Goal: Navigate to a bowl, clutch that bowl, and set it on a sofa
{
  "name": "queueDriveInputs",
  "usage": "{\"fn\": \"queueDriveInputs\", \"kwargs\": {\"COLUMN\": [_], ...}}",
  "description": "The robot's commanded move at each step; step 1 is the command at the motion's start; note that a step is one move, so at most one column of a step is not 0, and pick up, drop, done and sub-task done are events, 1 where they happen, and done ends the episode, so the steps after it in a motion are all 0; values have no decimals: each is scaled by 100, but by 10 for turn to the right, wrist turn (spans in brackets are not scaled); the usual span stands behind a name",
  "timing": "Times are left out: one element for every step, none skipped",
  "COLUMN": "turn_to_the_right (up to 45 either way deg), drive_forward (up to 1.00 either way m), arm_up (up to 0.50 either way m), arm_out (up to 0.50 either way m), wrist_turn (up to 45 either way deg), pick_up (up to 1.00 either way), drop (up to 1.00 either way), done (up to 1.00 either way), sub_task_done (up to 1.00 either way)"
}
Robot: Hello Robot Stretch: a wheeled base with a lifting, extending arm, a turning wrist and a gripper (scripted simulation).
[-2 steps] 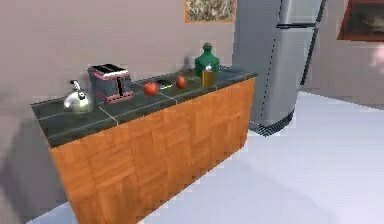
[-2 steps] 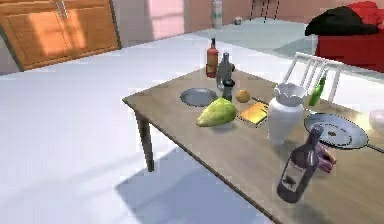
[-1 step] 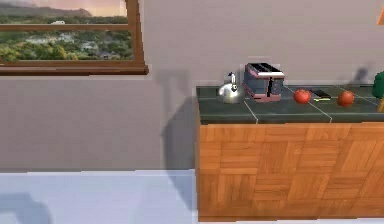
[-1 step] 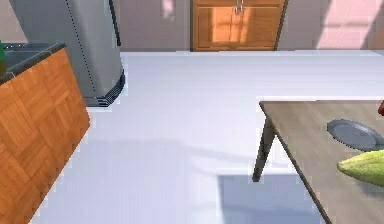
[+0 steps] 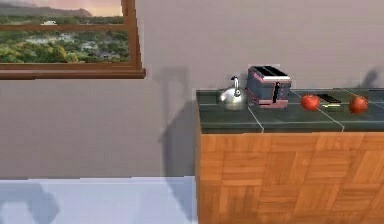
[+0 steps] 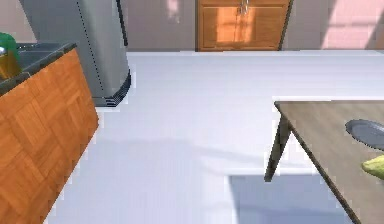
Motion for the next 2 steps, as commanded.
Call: {"fn": "queueDriveInputs", "kwargs": {"turn_to_the_right": [-450, -450], "drive_forward": [0, 0], "arm_up": [0, 0], "arm_out": [0, 0], "wrist_turn": [0, 0], "pick_up": [0, 0], "drop": [0, 0], "done": [0, 0], "sub_task_done": [0, 0]}}
